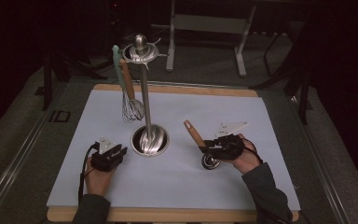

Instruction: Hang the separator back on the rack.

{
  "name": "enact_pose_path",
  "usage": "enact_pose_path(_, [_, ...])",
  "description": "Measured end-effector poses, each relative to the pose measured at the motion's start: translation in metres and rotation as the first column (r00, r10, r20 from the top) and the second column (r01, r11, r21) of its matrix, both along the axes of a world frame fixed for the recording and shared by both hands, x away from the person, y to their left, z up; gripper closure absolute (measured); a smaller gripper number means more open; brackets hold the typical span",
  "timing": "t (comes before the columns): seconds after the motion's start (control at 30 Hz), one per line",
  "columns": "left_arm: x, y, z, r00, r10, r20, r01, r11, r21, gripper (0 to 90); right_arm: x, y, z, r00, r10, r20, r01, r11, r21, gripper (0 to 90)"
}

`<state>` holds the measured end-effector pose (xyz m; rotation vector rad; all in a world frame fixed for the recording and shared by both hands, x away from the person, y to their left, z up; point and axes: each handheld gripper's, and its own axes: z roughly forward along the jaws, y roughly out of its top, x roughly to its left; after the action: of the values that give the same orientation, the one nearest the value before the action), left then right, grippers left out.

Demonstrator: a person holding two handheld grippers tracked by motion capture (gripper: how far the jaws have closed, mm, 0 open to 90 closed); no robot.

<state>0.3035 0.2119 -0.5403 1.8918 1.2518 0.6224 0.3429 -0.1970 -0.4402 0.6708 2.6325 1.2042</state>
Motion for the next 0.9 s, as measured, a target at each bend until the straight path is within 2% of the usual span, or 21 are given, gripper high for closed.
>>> enact_pose_path(0.5, [0.0,0.0,0.0,1.0,0.0,0.003,0.0,1.0,0.0,70.3,0.0,0.007,0.02,0.9972,0.051,0.055,-0.055,0.996,0.073,71.0])
enact_pose_path(0.9, [0.0,0.0,0.0,1.0,-0.001,0.003,0.001,1.0,0.001,70.4,-0.003,0.017,0.031,0.9941,0.057,0.092,-0.067,0.991,0.118,70.9])
